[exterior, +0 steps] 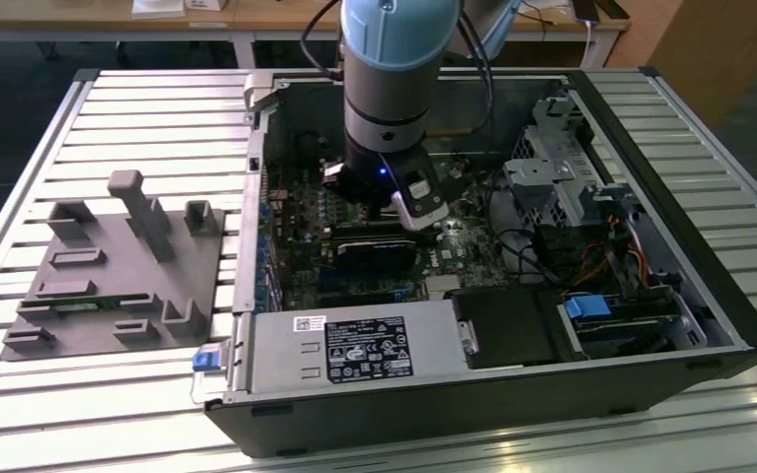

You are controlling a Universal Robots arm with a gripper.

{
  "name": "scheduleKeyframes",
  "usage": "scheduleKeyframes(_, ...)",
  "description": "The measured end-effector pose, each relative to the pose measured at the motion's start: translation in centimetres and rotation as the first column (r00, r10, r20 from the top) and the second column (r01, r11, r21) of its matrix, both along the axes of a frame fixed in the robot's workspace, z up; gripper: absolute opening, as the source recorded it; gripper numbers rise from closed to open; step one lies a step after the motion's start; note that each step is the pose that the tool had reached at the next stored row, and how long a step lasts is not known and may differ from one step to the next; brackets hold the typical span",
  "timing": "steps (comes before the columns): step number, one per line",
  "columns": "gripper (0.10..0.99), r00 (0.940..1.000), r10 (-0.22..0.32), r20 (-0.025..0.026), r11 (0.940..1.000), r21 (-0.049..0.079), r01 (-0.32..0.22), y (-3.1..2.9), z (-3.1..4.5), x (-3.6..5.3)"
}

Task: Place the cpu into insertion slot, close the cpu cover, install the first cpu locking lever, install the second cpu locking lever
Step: 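Install the second cpu locking lever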

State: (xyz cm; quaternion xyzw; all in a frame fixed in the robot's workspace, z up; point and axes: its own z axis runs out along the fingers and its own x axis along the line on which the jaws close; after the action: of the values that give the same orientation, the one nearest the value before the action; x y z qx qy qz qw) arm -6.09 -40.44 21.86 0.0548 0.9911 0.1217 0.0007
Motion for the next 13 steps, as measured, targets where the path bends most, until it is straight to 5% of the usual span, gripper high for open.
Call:
scheduleKeyframes(6, 0.106, 1.0000, 0.002, 0.0002, 0.9997, 0.026, -0.002, -0.71, -0.02, -0.15)
scheduleKeyframes(13, 0.106, 1.0000, 0.006, 0.0005, 0.9981, 0.061, -0.006, -0.74, -0.66, -0.18)
